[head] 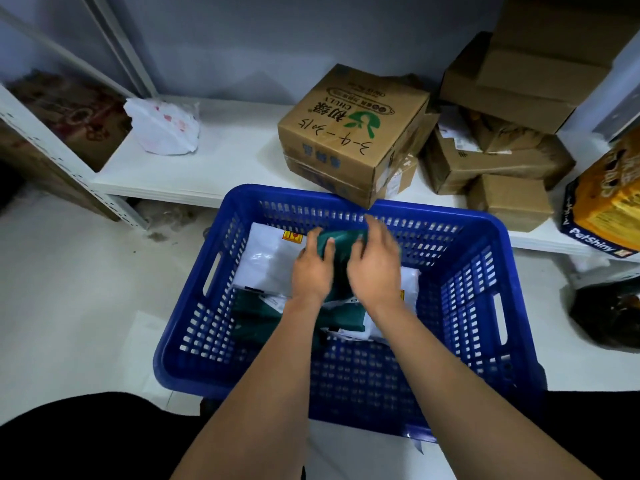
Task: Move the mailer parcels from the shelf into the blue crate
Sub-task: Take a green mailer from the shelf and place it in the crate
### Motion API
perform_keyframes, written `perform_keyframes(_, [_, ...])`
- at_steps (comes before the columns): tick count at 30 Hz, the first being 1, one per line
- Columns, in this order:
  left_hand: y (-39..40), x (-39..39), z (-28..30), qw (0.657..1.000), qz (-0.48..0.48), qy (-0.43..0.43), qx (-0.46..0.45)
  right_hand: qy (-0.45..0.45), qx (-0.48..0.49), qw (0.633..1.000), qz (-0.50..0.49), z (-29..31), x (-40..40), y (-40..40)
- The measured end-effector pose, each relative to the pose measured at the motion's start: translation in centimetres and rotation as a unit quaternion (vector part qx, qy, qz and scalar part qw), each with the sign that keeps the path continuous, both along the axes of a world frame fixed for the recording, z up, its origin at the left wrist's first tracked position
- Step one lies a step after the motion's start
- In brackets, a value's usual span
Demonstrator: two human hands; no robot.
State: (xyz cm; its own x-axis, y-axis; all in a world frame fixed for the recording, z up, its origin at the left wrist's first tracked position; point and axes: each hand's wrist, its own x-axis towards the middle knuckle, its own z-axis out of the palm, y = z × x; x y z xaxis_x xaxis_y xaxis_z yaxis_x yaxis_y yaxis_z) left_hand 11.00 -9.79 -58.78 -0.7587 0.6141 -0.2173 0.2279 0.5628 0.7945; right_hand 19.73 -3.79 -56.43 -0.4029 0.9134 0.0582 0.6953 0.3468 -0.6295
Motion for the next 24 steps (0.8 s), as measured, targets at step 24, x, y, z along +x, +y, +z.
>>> perform_keyframes(24, [1.9,-0.4,0.6,0.789,0.155,-0.593,-0.051,0.151,-0.692,0.685,-0.170,-1.8,2.8,6.5])
